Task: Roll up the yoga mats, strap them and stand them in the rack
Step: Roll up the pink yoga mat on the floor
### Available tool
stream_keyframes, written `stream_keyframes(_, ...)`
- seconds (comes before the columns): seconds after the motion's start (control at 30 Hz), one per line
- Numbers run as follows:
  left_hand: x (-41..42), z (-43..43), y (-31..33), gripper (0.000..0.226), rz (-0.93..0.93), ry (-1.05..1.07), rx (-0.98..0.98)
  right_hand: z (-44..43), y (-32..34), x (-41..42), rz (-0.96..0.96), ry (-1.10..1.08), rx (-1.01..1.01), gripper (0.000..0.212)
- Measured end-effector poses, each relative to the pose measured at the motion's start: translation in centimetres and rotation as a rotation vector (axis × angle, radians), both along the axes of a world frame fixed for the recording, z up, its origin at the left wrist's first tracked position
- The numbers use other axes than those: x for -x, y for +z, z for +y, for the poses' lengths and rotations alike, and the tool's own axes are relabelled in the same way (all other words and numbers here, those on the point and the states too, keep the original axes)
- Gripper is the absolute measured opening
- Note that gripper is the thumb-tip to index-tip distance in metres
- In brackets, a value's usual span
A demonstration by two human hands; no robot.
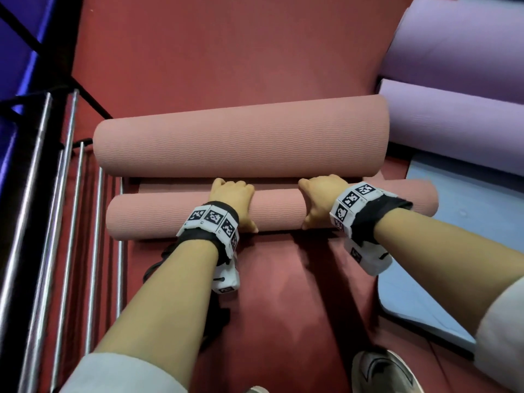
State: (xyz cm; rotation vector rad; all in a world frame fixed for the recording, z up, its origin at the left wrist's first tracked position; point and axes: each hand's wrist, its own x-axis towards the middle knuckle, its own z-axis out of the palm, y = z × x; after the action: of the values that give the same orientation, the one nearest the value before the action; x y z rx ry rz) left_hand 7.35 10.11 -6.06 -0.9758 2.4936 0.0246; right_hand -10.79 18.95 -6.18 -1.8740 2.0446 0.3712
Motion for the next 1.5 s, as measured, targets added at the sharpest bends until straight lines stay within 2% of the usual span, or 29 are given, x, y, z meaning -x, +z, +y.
stream_keyframes(0.17, -0.6, 1.1, -0.1, 0.077, -0.09, 0.02, -0.172, 0.9, 0.3, -0.8, -0.12, 0.001, -0.204, 0.071)
stream_keyframes(0.3, -1.3, 1.9, -1.1, 0.092, -0.046, 0.101, -0.196, 1.1, -0.8, -0.8, -0.152, -0.027, -0.238, 0.082)
stream_keyframes(0.4, -1.9, 2.2, -1.1, 0.094, 0.012, 0.073, -0.08, 0.9, -1.1, -0.6, -0.112, -0.043, -0.195, 0.097)
stream_keyframes(0.47, -2.0, 2.1, -0.8, 0.088, 0.08, 0.055, 0.023, 0.9, -1.1, -0.2, -0.15, -0.059, -0.156, 0.098)
stream_keyframes(0.57, -2.0, 1.6, -0.6, 0.087, 0.138, 0.073, 0.043, 1.6, -1.0, 0.6, -0.171, -0.07, -0.06, 0.084)
stream_keyframes(0.7, -1.7, 1.8, -1.1, 0.088, 0.2, 0.17, 0.01, 2.1, -1.5, 0.6, -0.039, -0.023, 0.172, 0.059)
stream_keyframes(0.77, -1.2, 2.3, -1.6, 0.102, 0.136, 0.16, -0.011, 2.1, -1.7, 0.2, -0.034, -0.03, 0.225, 0.057)
stream_keyframes(0.83, -0.9, 2.8, -2.0, 0.111, 0.09, 0.133, 0.038, 2.3, -2.2, -0.4, 0.022, 0.005, 0.221, 0.073)
stream_keyframes(0.9, -0.6, 2.9, -2.4, 0.105, 0.127, 0.126, 0.13, 2.7, -2.6, -1.2, 0.129, 0.05, 0.186, 0.1)
stream_keyframes(0.93, -0.4, 2.9, -2.4, 0.1, 0.147, 0.127, 0.163, 2.7, -2.7, -1.6, 0.18, 0.059, 0.182, 0.106)
stream_keyframes(1.03, 0.1, 2.1, -2.2, 0.094, 0.153, 0.118, 0.214, 2.0, -2.5, -2.0, 0.215, 0.043, 0.228, 0.101)
stream_keyframes(1.13, 0.0, 1.6, -2.1, 0.102, 0.155, 0.087, 0.236, 1.8, -2.5, -1.7, 0.128, 0.039, 0.245, 0.096)
stream_keyframes(1.23, -0.6, 2.0, -2.6, 0.092, 0.236, 0.069, 0.245, 2.1, -2.8, -1.5, 0.082, 0.042, 0.262, 0.094)
stream_keyframes(1.33, -0.8, 1.2, -2.4, 0.082, 0.274, 0.085, 0.173, 1.8, -2.7, -1.6, 0.125, 0.062, 0.231, 0.094)
stream_keyframes(1.43, -0.2, 0.5, -2.4, 0.083, 0.213, 0.115, 0.139, 1.7, -2.7, -2.3, 0.165, 0.041, 0.226, 0.093)
stream_keyframes(1.5, 0.2, 0.7, -2.8, 0.086, 0.234, 0.132, 0.137, 2.2, -3.1, -2.7, 0.186, 0.028, 0.266, 0.093)
